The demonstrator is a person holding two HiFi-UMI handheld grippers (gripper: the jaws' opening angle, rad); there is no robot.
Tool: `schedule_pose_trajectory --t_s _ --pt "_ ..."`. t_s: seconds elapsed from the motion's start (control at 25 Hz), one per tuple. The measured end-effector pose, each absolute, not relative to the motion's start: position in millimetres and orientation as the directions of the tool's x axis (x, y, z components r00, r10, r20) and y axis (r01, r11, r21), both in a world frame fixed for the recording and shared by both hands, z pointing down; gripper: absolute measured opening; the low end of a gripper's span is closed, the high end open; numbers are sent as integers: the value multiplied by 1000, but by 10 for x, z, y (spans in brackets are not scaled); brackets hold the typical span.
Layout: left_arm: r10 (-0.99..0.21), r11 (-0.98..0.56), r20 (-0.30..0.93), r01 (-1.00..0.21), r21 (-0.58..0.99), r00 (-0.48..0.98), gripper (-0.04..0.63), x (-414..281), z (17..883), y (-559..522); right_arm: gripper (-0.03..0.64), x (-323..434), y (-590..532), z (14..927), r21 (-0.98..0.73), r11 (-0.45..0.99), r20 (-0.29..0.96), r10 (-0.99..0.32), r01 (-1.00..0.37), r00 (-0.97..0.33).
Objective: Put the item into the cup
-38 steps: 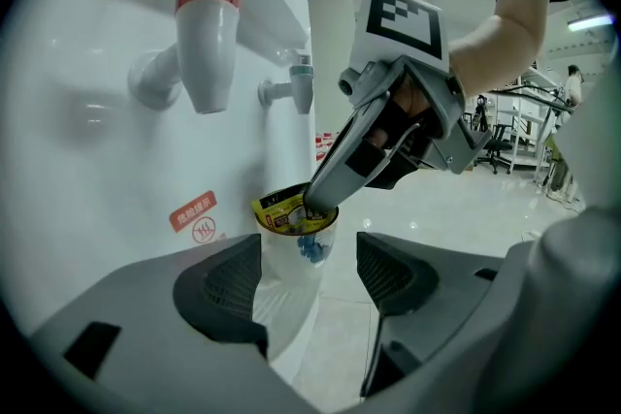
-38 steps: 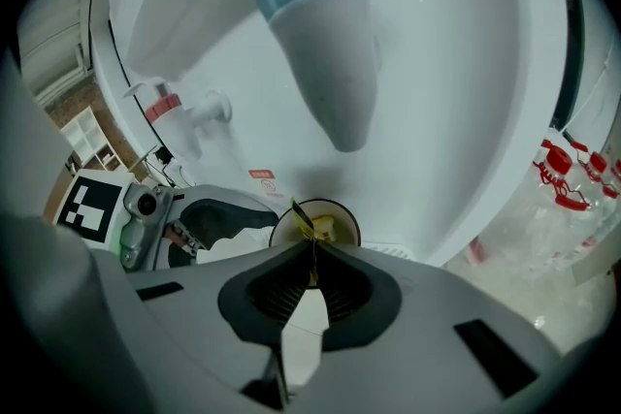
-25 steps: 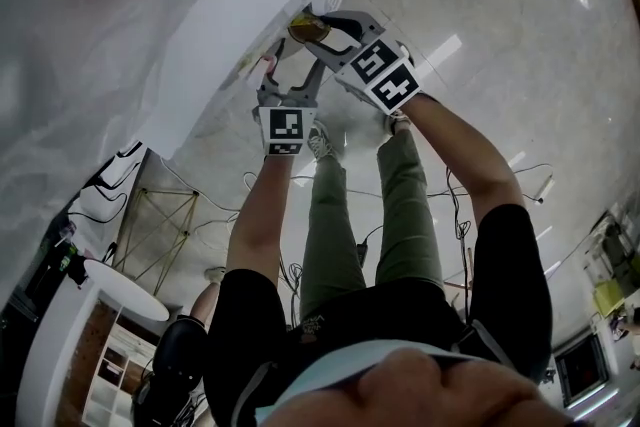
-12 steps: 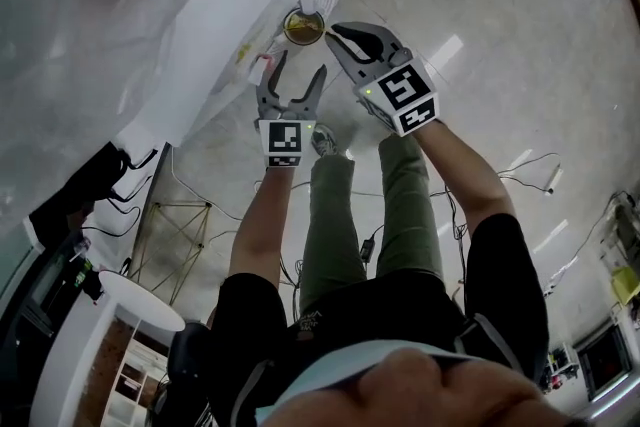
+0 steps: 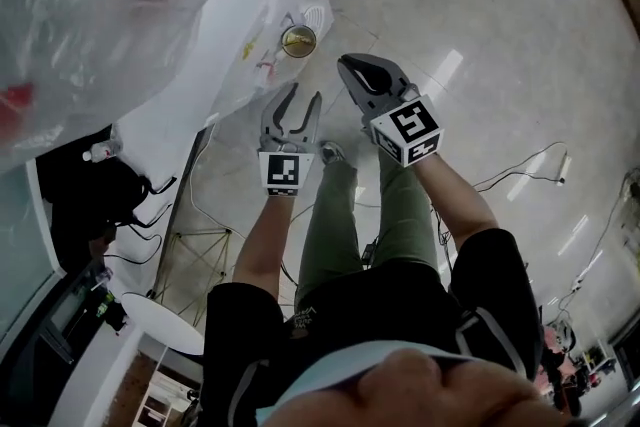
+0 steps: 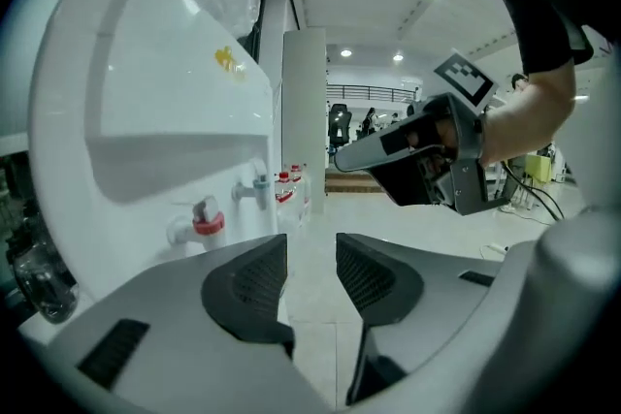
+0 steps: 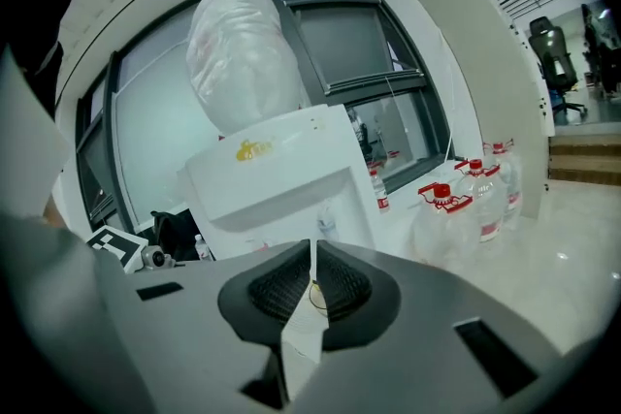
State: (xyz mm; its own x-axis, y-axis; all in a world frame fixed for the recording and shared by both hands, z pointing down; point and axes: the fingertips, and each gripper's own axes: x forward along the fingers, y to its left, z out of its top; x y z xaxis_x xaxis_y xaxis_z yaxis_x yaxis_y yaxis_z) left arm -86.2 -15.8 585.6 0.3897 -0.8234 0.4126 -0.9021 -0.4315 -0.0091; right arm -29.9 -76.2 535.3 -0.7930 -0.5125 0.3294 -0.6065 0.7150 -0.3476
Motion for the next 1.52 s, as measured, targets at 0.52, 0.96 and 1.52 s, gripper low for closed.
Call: schedule_pose_trajectory --t_s 0.52,0.96,1.52 --pt "-836 -470 312 -883 15 451 47 -726 4542 225 52 12 -318 4280 -347 664 270 -605 -662 -749" --pt "-854 -483 223 -876 -5 470 28 -801 3390 563 51 56 151 3423 -288 691 246 -617 -664 -748" --pt "-869 -473 174 -881 -20 463 26 -931 2595 1032 49 119 639 2773 -272 674 213 -654 -687 -726"
